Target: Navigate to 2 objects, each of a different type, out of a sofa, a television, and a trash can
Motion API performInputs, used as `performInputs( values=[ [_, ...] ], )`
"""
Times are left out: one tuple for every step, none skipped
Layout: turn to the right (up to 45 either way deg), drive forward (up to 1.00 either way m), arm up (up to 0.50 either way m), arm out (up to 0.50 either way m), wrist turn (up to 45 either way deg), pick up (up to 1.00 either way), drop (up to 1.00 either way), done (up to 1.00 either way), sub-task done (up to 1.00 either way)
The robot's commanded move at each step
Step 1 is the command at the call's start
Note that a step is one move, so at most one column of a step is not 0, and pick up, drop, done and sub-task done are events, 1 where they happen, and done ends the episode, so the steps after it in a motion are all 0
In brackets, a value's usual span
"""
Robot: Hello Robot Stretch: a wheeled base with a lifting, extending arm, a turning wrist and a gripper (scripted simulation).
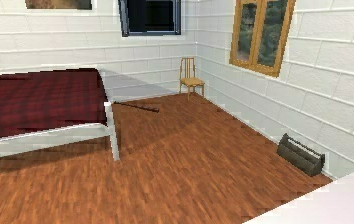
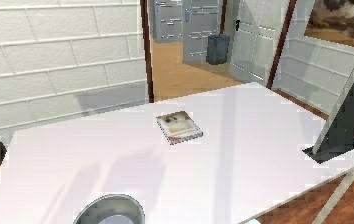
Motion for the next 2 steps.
performInputs(
  values=[
    [39.0, 0.00, 0.00, 0.00, 0.0, 0.00, 0.00, 0.00, 0.00],
    [45.0, 0.00, 0.00, 0.00, 0.0, 0.00, 0.00, 0.00, 0.00]
  ],
)
